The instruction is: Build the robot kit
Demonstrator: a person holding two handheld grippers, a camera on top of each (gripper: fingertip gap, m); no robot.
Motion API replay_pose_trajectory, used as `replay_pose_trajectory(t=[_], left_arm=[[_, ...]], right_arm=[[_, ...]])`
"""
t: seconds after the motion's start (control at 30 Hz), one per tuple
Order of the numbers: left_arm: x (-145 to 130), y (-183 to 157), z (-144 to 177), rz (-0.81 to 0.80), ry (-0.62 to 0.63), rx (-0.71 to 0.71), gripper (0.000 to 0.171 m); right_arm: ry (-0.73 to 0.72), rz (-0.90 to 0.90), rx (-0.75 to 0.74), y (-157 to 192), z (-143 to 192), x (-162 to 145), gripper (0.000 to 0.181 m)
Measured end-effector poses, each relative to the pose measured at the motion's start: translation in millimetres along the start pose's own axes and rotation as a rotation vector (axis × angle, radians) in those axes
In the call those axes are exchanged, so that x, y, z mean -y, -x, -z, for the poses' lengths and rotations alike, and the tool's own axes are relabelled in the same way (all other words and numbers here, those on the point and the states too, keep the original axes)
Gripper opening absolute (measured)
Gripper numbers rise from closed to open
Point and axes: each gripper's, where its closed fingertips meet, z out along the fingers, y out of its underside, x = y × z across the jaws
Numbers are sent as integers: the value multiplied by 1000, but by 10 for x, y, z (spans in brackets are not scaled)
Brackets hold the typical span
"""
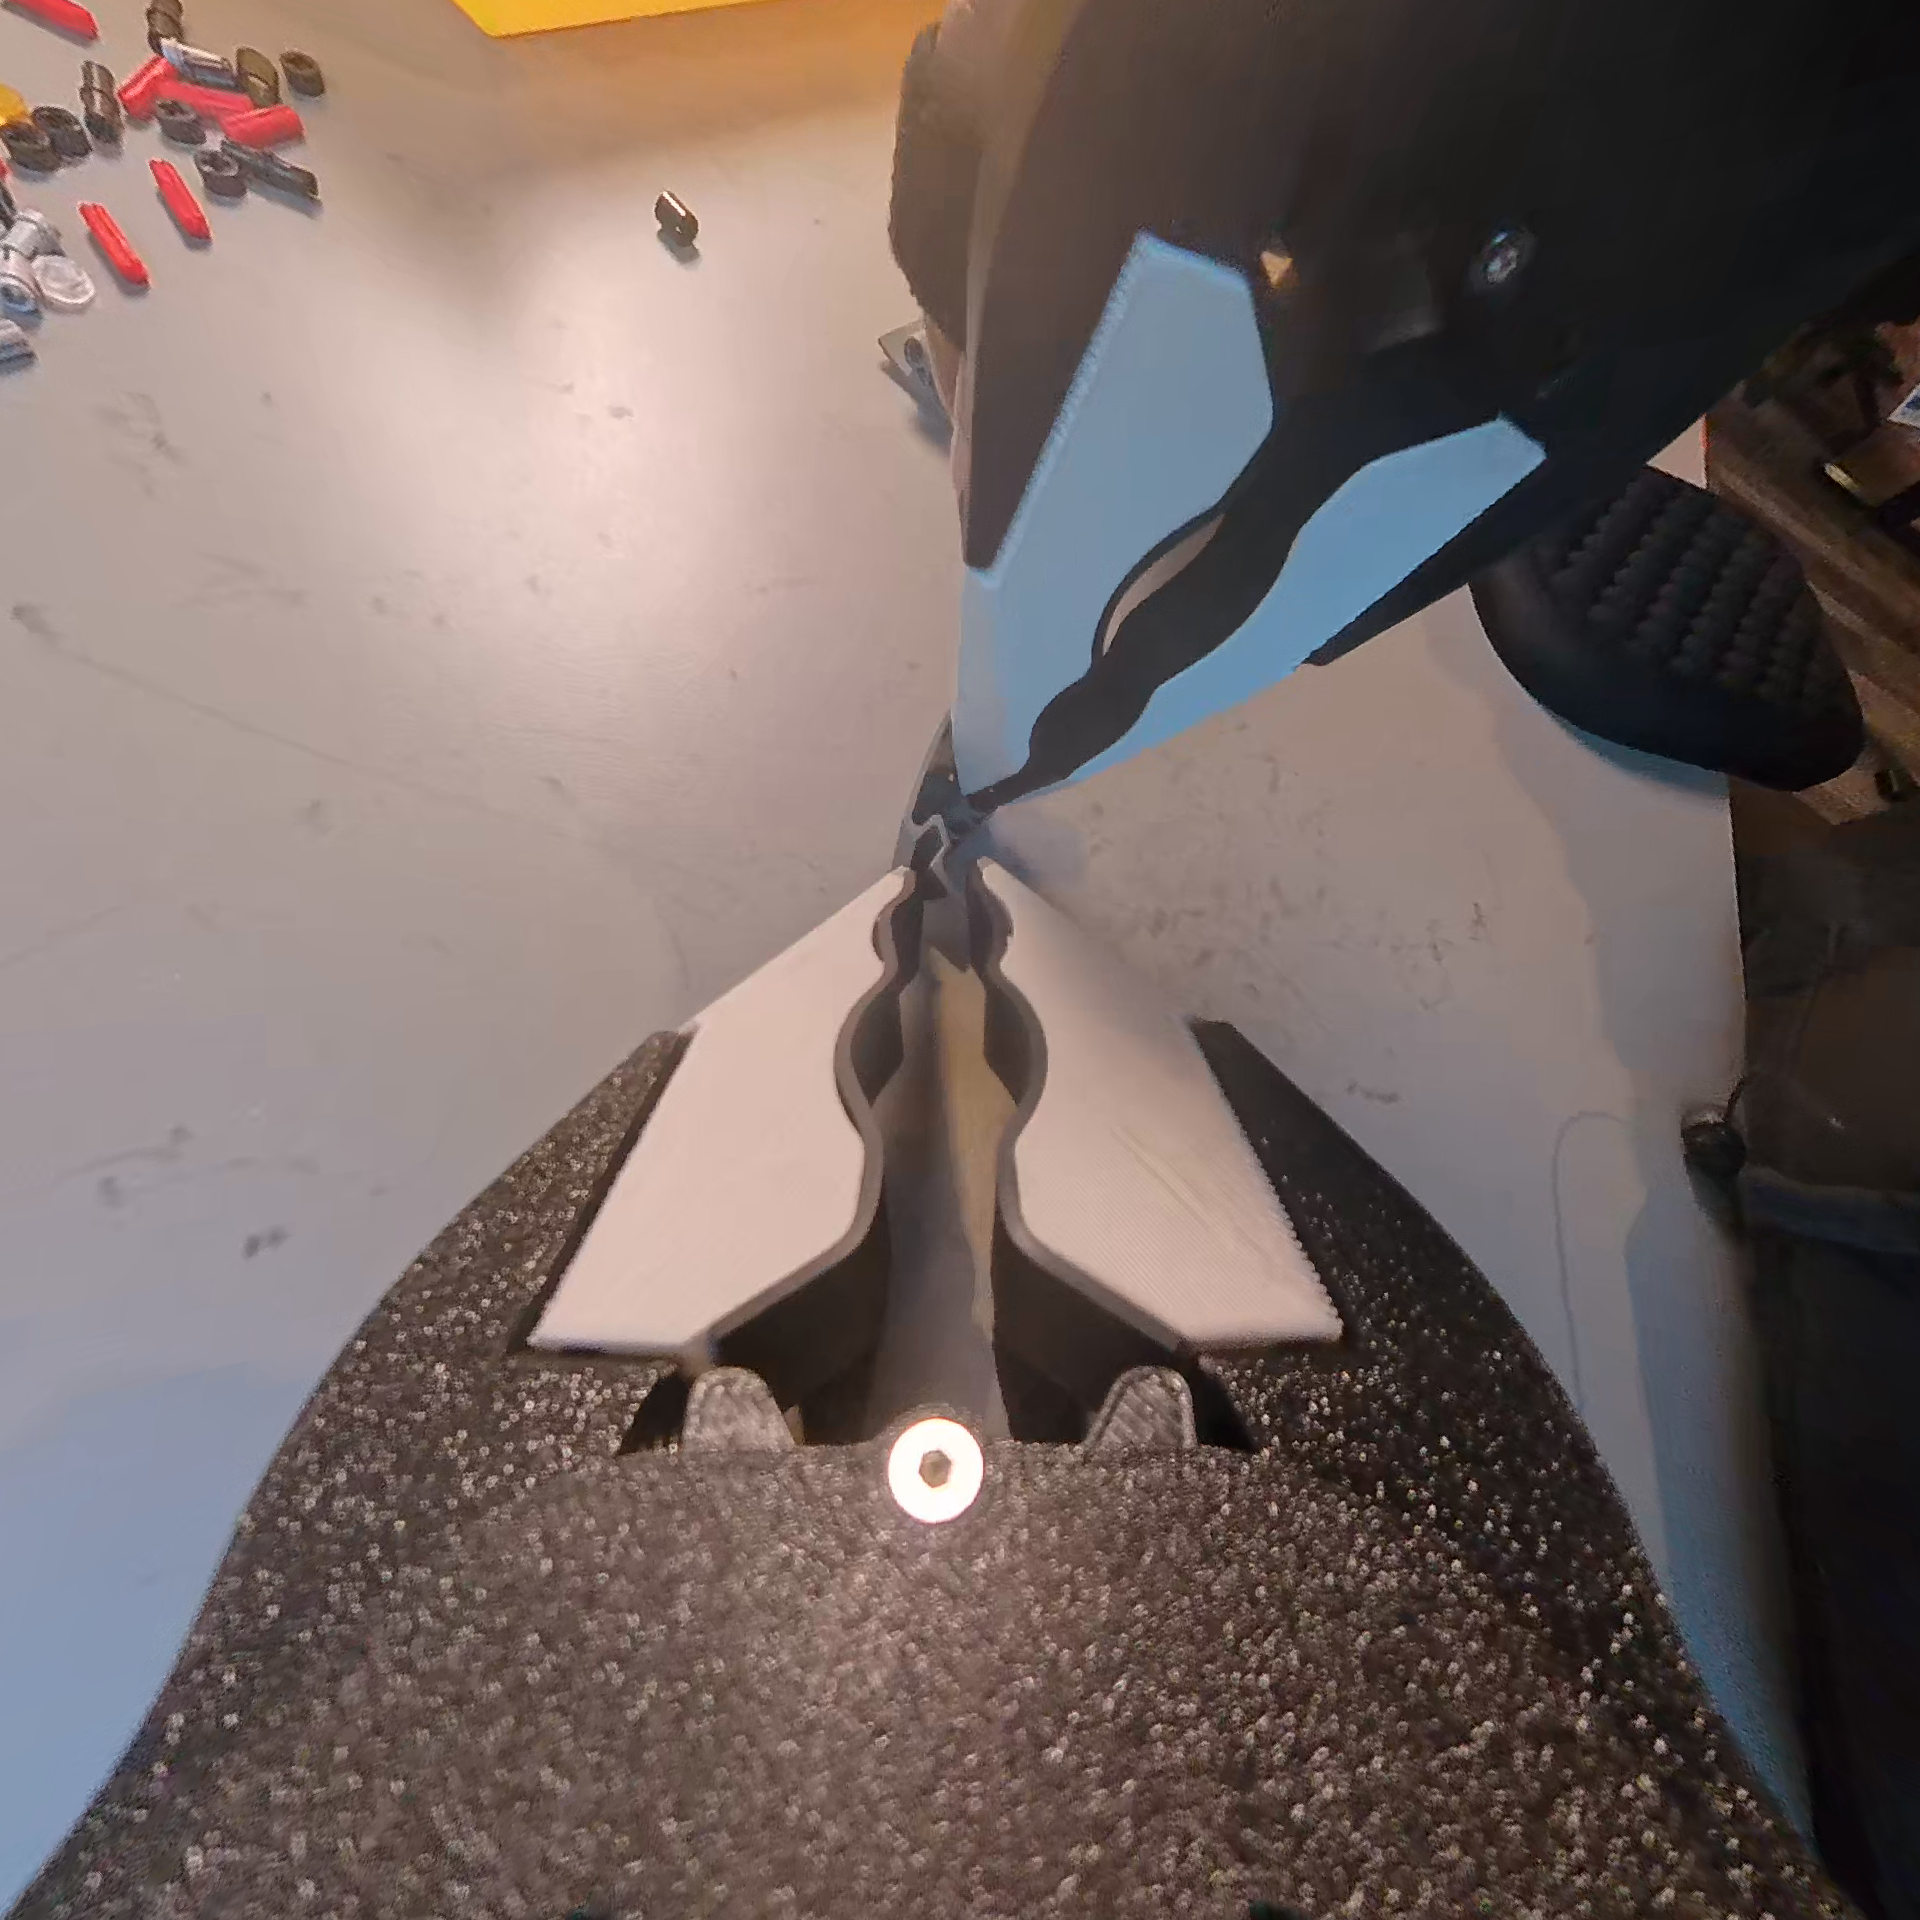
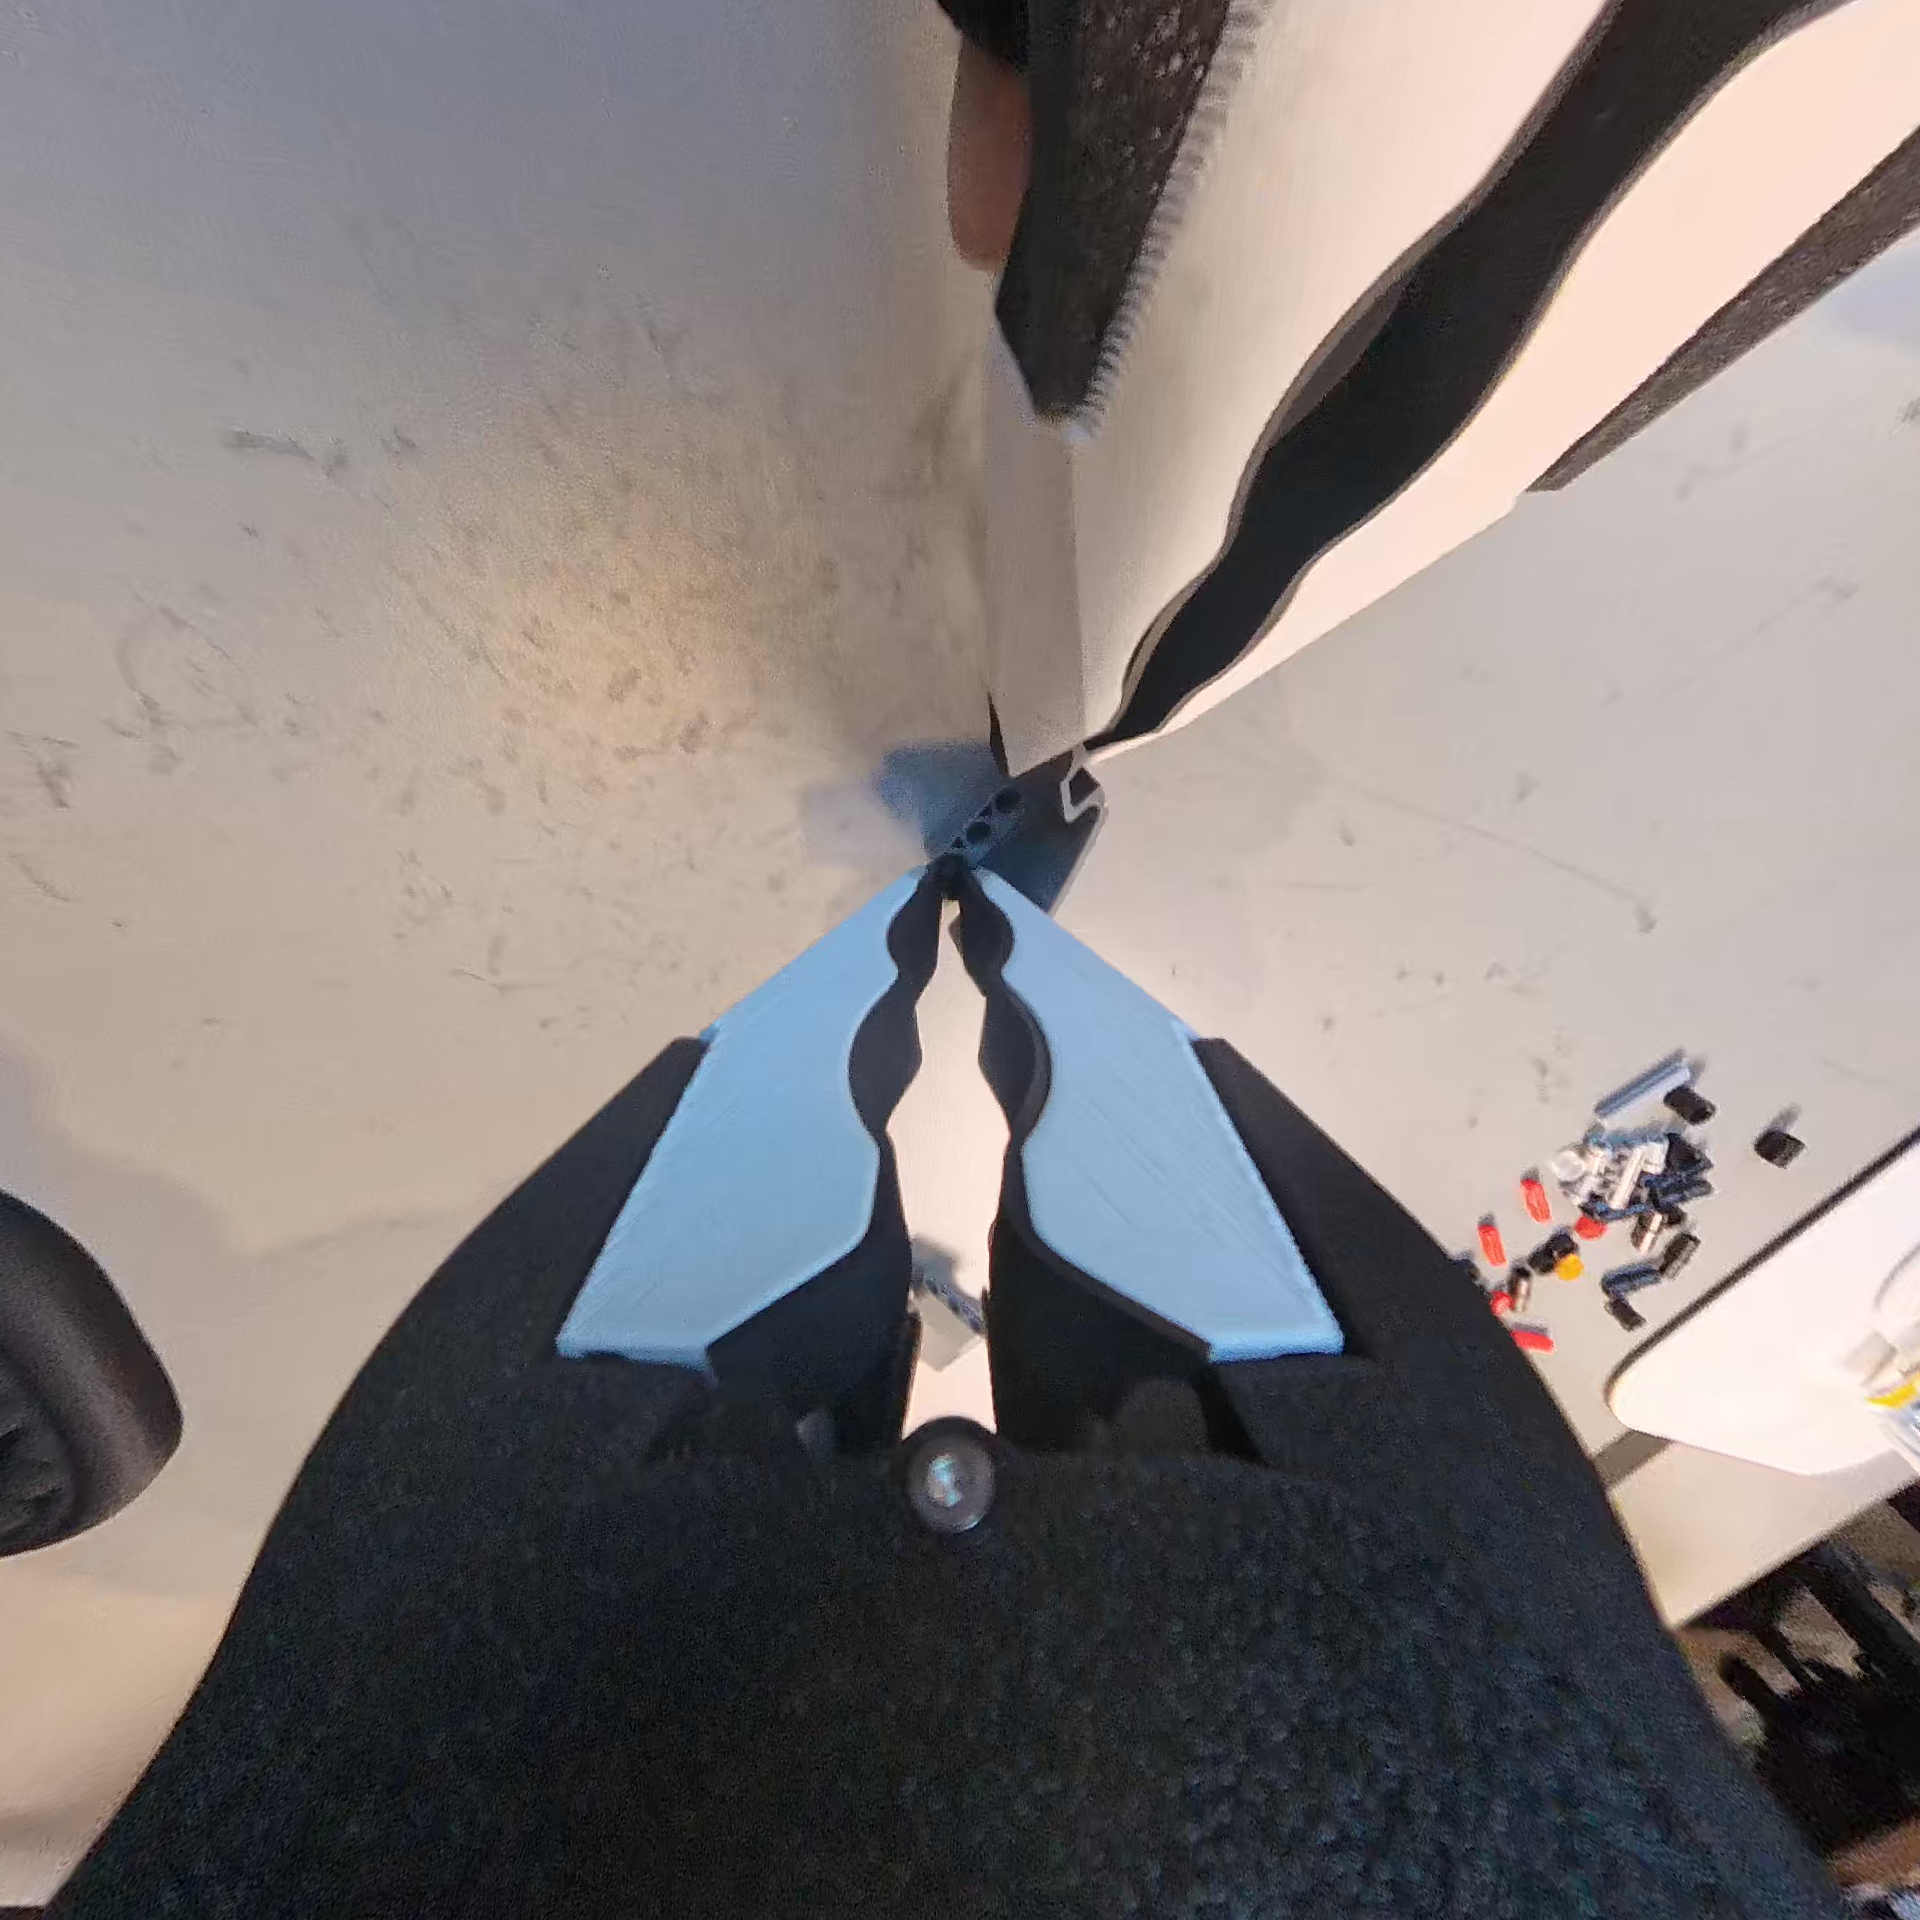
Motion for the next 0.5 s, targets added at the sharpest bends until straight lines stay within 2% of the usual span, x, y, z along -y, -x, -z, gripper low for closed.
replay_pose_trajectory(t=[0.27,0.5], left_arm=[[21,30,-5,17,-8,5,7],[7,86,-15,20,5,62,4]], right_arm=[[-41,-85,0,-3,-2,10,3],[-159,-123,-100,-8,49,49,8]])
